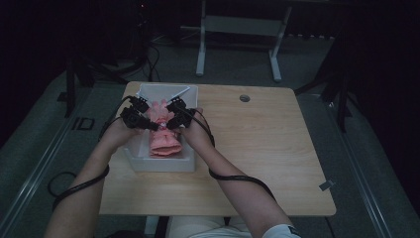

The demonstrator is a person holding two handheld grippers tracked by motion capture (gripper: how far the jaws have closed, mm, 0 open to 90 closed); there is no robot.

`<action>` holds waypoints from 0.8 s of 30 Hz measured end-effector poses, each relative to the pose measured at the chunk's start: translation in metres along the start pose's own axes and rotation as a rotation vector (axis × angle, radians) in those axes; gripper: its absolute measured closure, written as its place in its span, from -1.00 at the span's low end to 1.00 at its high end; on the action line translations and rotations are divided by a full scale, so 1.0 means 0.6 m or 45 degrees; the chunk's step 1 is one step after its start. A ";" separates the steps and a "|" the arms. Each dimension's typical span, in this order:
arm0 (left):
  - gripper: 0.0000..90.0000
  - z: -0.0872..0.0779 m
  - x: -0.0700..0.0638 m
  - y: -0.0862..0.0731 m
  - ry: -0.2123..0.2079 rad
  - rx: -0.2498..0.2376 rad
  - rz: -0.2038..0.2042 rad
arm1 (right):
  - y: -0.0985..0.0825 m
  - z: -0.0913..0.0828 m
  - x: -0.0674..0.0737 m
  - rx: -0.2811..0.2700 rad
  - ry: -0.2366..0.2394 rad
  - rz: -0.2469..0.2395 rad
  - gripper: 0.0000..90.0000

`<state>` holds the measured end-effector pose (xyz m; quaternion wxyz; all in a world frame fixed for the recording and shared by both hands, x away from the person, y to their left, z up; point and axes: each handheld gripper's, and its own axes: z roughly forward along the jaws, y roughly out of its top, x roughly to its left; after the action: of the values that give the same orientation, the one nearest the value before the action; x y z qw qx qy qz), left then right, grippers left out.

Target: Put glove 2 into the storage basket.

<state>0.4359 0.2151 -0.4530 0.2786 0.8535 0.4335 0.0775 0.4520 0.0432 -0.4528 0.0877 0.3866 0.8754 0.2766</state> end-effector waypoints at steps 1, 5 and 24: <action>0.60 0.000 0.000 0.001 0.010 0.003 -0.004 | 0.000 0.001 0.002 0.006 -0.007 -0.002 0.38; 0.40 0.002 -0.013 0.004 0.125 0.000 0.024 | 0.000 -0.001 0.000 -0.008 -0.019 0.006 0.33; -0.07 -0.028 -0.021 0.002 0.345 -0.154 -0.019 | -0.006 -0.022 -0.008 -0.170 0.031 -0.027 0.18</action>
<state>0.4228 0.2116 -0.4372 0.2690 0.8137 0.4679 0.2159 0.4483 0.0322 -0.4443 0.1055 0.3671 0.8601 0.3381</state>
